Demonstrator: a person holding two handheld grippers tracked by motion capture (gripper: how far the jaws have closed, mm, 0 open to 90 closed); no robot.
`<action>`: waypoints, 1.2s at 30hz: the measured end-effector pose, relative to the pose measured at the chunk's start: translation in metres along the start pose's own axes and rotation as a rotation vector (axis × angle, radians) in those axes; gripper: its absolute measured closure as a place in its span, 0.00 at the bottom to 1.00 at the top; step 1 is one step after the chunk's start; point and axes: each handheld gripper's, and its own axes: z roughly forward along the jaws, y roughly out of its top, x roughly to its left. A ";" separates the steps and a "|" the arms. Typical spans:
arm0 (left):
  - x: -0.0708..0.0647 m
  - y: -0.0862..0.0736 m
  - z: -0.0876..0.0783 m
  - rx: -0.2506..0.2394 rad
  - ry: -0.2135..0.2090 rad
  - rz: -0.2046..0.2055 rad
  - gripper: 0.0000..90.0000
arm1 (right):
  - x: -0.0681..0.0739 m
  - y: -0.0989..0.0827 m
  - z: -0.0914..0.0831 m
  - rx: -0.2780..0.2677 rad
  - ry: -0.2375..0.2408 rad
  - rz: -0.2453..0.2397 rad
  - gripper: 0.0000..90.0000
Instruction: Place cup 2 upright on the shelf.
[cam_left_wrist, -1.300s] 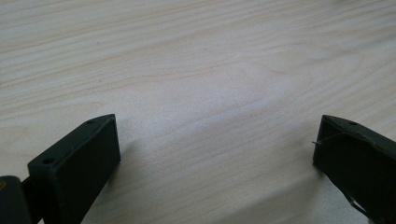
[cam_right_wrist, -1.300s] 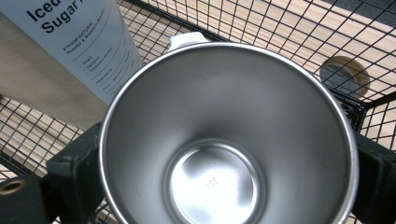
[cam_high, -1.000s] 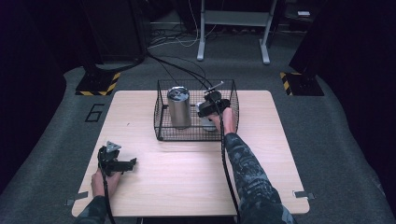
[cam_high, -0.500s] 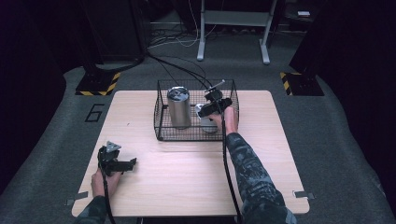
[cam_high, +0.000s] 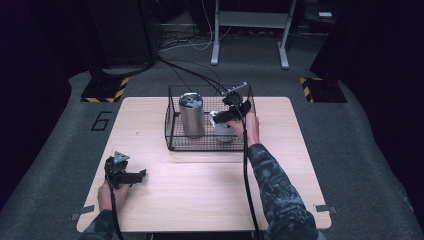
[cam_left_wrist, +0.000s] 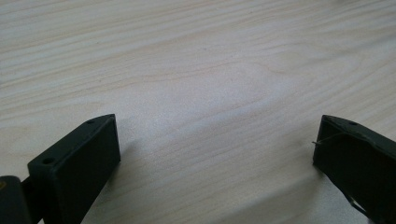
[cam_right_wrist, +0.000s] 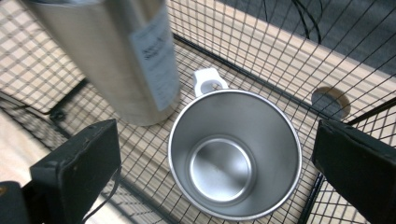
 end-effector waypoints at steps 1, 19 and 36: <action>0.000 0.000 0.000 0.000 0.000 0.000 0.00 | 0.001 0.000 -0.005 -0.009 0.007 -0.010 0.01; 0.000 0.000 0.000 0.000 0.000 0.000 0.00 | 0.016 -0.041 -0.088 -0.149 0.033 -0.098 0.02; 0.000 0.000 0.000 0.000 0.000 -0.001 0.00 | -0.001 -0.113 -0.116 -0.172 -0.054 -0.064 0.01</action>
